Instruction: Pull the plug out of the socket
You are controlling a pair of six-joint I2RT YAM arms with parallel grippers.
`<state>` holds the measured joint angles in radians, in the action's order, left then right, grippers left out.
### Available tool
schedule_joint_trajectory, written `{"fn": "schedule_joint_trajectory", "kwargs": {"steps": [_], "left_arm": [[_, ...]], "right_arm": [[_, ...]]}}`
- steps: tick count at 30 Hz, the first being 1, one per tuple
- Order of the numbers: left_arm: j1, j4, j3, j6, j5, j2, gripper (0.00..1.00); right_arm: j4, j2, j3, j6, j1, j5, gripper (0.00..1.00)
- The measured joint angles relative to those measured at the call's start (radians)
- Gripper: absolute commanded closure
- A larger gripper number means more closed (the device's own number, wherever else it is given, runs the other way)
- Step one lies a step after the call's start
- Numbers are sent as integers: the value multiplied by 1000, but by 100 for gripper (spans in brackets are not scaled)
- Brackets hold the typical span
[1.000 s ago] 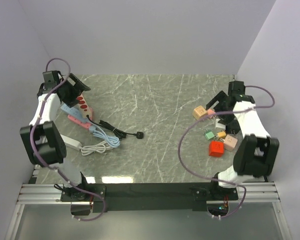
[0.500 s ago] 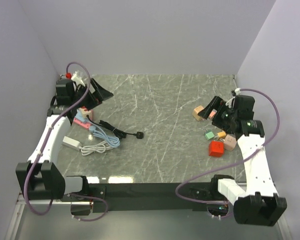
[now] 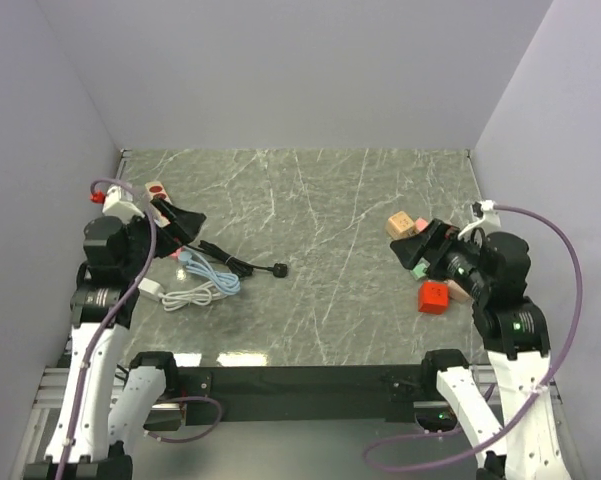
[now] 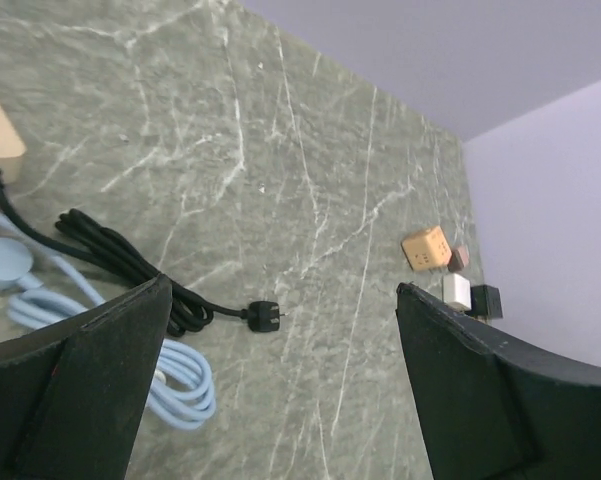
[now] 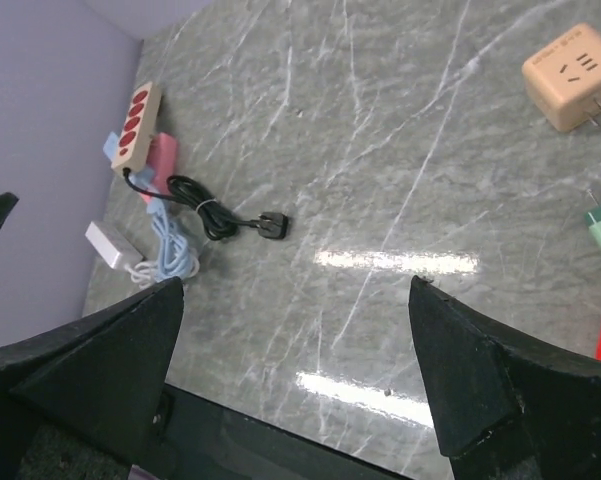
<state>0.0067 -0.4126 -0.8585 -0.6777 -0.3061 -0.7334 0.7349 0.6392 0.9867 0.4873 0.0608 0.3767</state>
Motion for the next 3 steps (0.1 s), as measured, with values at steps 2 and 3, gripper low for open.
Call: {"fn": "schedule_joint_trajectory", "kwargs": {"steps": [2,3], "left_arm": [[0,-26,2,2,25,34,1],[0,-39,3,4,35,47,3]], "right_arm": [[0,-39,-14,6,14,-20,0],[2,-54,-23,7,23,-31,0]]}}
